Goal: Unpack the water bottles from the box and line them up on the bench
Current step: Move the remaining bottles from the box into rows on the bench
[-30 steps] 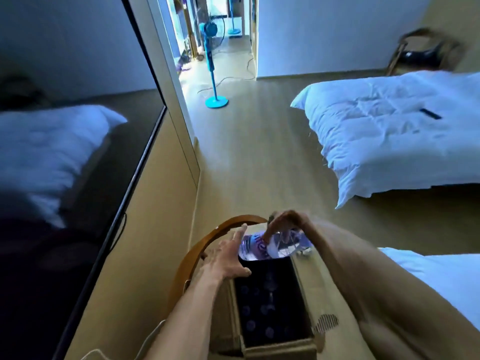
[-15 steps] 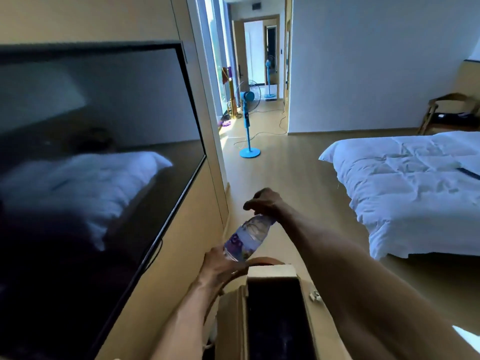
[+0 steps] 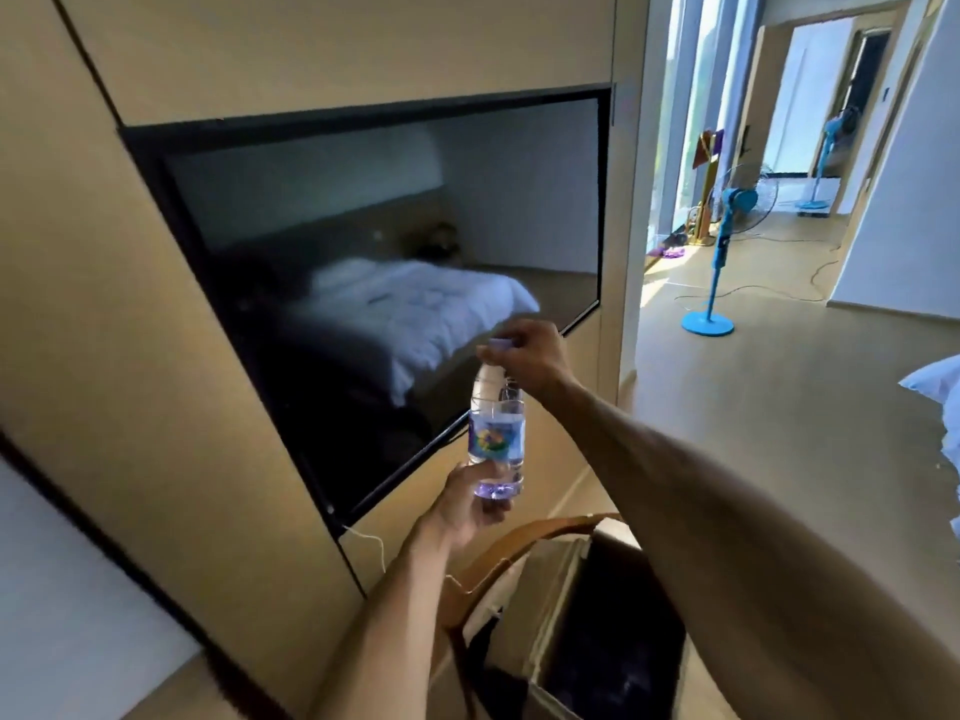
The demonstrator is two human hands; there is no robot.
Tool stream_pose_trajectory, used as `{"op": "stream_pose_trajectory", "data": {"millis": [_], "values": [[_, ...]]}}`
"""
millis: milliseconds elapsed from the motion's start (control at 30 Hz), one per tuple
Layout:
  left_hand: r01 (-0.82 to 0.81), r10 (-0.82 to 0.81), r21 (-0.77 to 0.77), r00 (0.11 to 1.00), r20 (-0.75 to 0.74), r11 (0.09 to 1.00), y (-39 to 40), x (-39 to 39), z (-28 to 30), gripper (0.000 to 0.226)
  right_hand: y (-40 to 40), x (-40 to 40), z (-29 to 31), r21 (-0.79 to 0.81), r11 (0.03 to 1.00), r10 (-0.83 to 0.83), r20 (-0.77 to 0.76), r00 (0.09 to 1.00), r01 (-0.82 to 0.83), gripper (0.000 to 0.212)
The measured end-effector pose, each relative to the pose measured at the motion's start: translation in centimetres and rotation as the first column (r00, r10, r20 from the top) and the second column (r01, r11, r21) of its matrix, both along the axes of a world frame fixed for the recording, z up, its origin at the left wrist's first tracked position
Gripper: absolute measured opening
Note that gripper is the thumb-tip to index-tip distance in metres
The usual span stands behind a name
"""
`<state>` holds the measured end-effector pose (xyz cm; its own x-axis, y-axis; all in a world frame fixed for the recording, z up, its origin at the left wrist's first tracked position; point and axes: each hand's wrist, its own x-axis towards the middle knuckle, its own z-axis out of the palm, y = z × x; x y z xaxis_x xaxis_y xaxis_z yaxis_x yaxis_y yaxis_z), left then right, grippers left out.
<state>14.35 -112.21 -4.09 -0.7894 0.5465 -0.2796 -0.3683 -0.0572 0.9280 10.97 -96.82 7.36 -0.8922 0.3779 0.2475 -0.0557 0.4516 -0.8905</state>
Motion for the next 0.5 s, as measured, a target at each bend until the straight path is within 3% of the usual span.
{"op": "stream_pose_trajectory", "data": {"millis": [100,167,267,367,500], "values": [[-0.080,0.070,0.149,0.995,0.073,0.986,-2.3,1.7,0.6,0.041,-4.3,0.2,0.7,-0.034,0.999,-0.019,-0.033,0.999,0.018,0.024],[-0.181,0.167,0.209,0.982,0.087,0.961,-3.7,2.5,1.3,0.044,-6.9,0.2,1.0,-0.059,0.998,-0.030,-0.066,0.997,0.026,0.020],[-0.386,0.364,0.224,0.922,0.133,0.895,-6.5,3.4,2.0,0.045,-10.4,0.1,1.0,-0.123,0.992,-0.040,-0.092,0.995,0.028,0.020],[-0.483,0.466,0.178,0.875,0.130,0.857,-11.1,4.4,2.4,0.043,-14.5,-0.2,1.1,-0.179,0.973,0.139,-0.035,0.990,-0.143,0.026],[-0.534,0.531,0.136,0.845,0.063,0.835,-18.6,6.3,2.6,0.049,-21.3,0.7,2.4,-0.367,0.861,0.399,0.056,0.915,-0.353,0.028]]}}
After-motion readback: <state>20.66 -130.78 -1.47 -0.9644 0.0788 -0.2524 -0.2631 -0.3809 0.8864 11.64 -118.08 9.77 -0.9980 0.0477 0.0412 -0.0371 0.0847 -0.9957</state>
